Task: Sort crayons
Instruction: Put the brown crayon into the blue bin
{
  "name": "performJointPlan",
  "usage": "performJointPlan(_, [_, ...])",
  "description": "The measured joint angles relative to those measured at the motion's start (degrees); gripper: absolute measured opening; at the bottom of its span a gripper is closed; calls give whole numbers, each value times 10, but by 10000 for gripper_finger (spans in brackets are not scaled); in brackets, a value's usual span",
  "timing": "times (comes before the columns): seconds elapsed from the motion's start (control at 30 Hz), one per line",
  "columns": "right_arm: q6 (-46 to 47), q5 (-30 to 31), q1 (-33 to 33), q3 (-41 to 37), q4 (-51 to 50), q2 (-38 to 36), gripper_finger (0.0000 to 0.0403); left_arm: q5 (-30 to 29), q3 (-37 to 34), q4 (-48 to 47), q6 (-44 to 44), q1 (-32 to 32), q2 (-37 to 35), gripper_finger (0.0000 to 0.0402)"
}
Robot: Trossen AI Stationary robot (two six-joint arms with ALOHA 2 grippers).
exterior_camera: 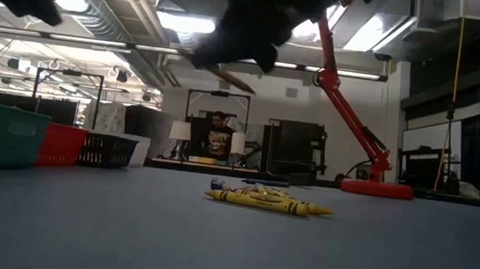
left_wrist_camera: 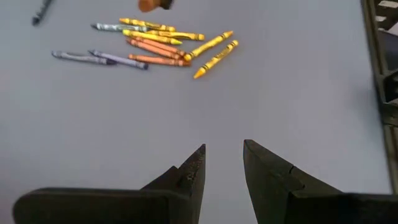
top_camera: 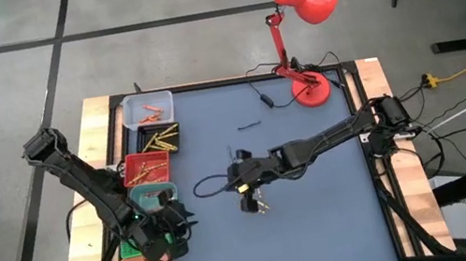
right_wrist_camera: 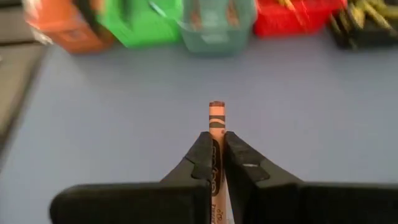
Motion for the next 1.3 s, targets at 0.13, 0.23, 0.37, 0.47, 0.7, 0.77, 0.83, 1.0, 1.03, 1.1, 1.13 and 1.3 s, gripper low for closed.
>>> performJointPlan(0.13, [-28,-12,0,0,64,0,18,-1,0,2,31,21,0,92])
performJointPlan(0.23, [-48,-12,0,0,115,0,18,-1,0,12,56,38,0,92])
performJointPlan(0.37, [-74,-12,0,0,170,0,18,-23,0,50,115,58,0,92])
performJointPlan(0.47, [-93,-17,0,0,210,0,19,-48,0,80,168,72,0,92])
performJointPlan(0.7, [-118,-60,0,0,280,0,19,-82,0,158,262,102,0,92])
performJointPlan(0.77, [-119,-66,0,0,289,0,19,-85,0,180,291,106,0,92])
performJointPlan(0.83, [-122,-66,0,0,291,0,19,-86,0,202,319,110,0,92])
performJointPlan(1.0, [-132,-66,0,0,290,0,19,-86,0,248,370,112,0,92])
performJointPlan(1.03, [-132,-66,0,0,290,0,19,-86,0,255,376,112,0,92])
performJointPlan(1.1, [-132,-66,0,0,291,-1,19,-86,0,263,388,112,0,92])
performJointPlan(1.13, [-132,-66,0,0,291,-1,19,-86,0,264,390,112,0,92])
performJointPlan(1.3, [-132,-67,0,0,291,-1,19,-86,0,264,391,112,0,79])
